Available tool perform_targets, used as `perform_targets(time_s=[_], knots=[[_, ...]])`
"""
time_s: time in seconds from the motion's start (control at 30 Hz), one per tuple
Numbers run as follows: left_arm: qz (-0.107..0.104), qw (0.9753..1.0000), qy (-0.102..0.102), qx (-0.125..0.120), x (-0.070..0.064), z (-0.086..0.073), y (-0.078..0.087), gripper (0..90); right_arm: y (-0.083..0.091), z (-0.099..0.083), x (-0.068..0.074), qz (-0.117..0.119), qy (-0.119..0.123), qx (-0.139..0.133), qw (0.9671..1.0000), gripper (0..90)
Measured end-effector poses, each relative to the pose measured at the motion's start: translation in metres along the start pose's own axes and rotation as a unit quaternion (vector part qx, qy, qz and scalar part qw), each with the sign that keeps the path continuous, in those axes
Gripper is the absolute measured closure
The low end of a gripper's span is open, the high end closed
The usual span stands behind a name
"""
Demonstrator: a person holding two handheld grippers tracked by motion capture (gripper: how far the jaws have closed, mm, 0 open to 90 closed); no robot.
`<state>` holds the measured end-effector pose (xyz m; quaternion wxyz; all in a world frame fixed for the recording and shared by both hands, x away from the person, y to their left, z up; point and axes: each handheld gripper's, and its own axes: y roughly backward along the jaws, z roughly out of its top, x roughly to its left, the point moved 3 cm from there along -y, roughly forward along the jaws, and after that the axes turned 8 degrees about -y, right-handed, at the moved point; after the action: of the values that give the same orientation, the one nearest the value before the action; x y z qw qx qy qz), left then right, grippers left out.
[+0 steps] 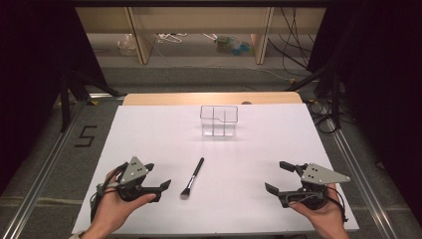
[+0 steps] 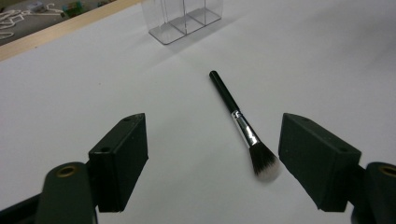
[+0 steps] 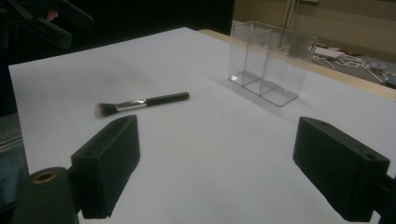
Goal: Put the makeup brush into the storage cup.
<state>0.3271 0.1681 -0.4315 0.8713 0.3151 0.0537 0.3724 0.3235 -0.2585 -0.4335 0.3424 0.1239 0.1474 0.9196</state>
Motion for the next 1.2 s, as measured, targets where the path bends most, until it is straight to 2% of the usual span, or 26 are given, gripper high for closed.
perform_targets(time_s=[0.03, 0.07, 0.1, 0.23, 0.3, 0.5, 0.57, 0.6, 0.7, 0.9, 0.93, 0.97, 1.03, 1.07, 1.1, 1.13, 1.17, 1.2], knots=[[0.0, 1.0, -0.001, 0.004, 0.0, 0.003, -0.002, 24.5, 0.0, 0.0, 0.0, 0.002, 0.0, -0.001, 1.0, 15.7], [-0.002, 0.9997, -0.014, 0.018, 0.001, 0.004, -0.003, 24.5, 0.0, 0.0, 0.0, 0.001, -0.001, -0.001, 1.0, 15.7], [-0.002, 0.9998, -0.008, 0.018, -0.001, 0.007, -0.006, 24.6, 0.0, 0.0, -0.001, 0.001, 0.0, -0.001, 1.0, 15.7], [-0.014, 0.9988, -0.018, 0.044, -0.004, 0.015, -0.016, 25.0, -0.001, 0.0, 0.0, 0.002, -0.002, -0.005, 1.0, 15.7], [-0.027, 0.9961, -0.038, 0.075, -0.004, 0.019, -0.02, 25.1, -0.001, 0.0, 0.0, 0.002, -0.002, -0.005, 1.0, 15.7], [-0.023, 0.9927, -0.045, 0.109, -0.01, 0.032, -0.04, 26.8, 0.0, 0.0, -0.001, 0.001, -0.001, 0.0, 1.0, 15.7], [-0.025, 0.9907, -0.053, 0.123, -0.01, 0.036, -0.045, 28.3, -0.001, 0.0, -0.001, 0.006, -0.002, 0.0, 1.0, 15.7], [-0.023, 0.9892, -0.071, 0.127, -0.009, 0.038, -0.048, 28.4, -0.001, -0.001, -0.001, 0.007, -0.001, 0.0, 1.0, 15.7], [-0.03, 0.9857, -0.069, 0.151, -0.01, 0.041, -0.055, 28.3, -0.001, -0.001, -0.001, 0.007, -0.005, 0.003, 1.0, 15.7], [-0.037, 0.9804, -0.069, 0.181, -0.013, 0.045, -0.071, 28.3, -0.001, -0.001, -0.001, 0.007, -0.005, 0.001, 1.0, 15.7], [-0.038, 0.9781, -0.07, 0.192, -0.013, 0.046, -0.073, 28.3, -0.001, -0.001, -0.001, 0.007, -0.005, 0.001, 1.0, 15.7], [-0.041, 0.9781, -0.06, 0.195, -0.016, 0.046, -0.077, 28.3, -0.002, -0.001, -0.001, 0.007, -0.006, -0.004, 1.0, 15.7], [-0.049, 0.9735, -0.064, 0.214, -0.018, 0.047, -0.082, 28.6, -0.002, -0.001, -0.001, 0.009, -0.004, 0.002, 1.0, 15.7], [-0.049, 0.9738, -0.061, 0.214, -0.019, 0.047, -0.085, 28.8, -0.001, -0.001, -0.001, 0.009, -0.005, 0.002, 0.9999, 15.7], [-0.052, 0.9717, -0.066, 0.221, -0.02, 0.048, -0.088, 28.9, -0.001, -0.001, -0.001, 0.009, -0.004, 0.002, 0.9999, 15.7], [-0.057, 0.9668, -0.081, 0.235, -0.019, 0.049, -0.09, 29.1, -0.001, -0.001, -0.001, 0.009, -0.004, 0.002, 0.9999, 15.7], [-0.057, 0.9673, -0.075, 0.235, -0.02, 0.049, -0.092, 29.3, -0.002, -0.001, -0.001, 0.009, -0.004, 0.002, 0.9999, 15.7], [-0.057, 0.9662, -0.078, 0.239, -0.021, 0.049, -0.095, 29.4, -0.002, -0.001, -0.001, 0.011, -0.005, 0.001, 0.9999, 15.7]])
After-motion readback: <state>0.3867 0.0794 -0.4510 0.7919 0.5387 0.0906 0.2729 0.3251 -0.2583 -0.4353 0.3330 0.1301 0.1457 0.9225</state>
